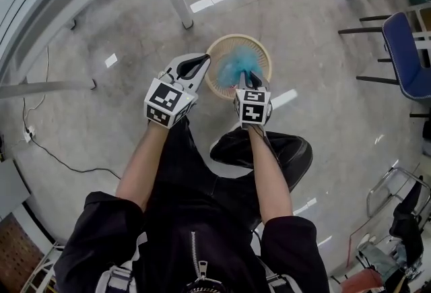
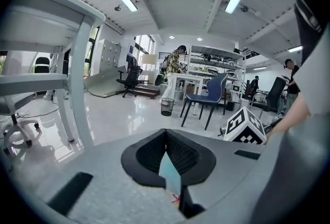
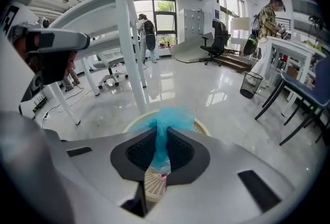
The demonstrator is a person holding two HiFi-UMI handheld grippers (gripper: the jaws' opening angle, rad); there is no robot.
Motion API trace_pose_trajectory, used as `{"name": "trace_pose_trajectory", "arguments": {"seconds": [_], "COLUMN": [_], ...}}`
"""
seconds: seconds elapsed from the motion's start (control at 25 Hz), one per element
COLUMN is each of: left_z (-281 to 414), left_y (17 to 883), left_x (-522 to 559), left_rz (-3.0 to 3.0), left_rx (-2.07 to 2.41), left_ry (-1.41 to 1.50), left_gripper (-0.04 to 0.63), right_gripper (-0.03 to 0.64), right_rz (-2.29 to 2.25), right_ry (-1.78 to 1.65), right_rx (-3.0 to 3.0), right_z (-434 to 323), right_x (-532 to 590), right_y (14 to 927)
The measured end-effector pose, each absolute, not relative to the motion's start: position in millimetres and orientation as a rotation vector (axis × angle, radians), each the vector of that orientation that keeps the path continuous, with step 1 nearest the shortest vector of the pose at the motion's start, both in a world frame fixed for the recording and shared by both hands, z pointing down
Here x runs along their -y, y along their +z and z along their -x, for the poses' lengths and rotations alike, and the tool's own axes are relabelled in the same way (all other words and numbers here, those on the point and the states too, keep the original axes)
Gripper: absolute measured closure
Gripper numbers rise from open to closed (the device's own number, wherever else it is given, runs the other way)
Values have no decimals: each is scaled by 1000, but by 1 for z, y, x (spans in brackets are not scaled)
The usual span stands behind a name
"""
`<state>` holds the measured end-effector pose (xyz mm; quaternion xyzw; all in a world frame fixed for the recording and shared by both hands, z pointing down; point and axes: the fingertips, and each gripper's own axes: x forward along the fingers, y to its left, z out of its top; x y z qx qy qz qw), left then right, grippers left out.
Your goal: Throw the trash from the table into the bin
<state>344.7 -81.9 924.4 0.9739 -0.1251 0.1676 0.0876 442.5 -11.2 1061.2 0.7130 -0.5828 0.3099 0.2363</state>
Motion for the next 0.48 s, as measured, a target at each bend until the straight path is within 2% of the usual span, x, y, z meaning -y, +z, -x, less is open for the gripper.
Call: {"name": "trace_pose_trajectory", "arguments": {"seconds": [0.16,0.28,0.48], "left_z": [-341,-335,-327], "left_y": [931,933,931], "left_x": [86,89,94], "left_rz": [-2897,-2891,-2869], "left_rx": [377,383,393], "left_ry": [510,514,518], "left_gripper": [589,589,589], "right_gripper": [578,463,399], "right_rz": [-1912,-1879,-1830], "right_ry": [882,930,908], "right_rx": [1570,1555,1504], "right_z": [-443,-441,-441], "right_x": [11,11,7], "right_y": [1087,1101,1099]}}
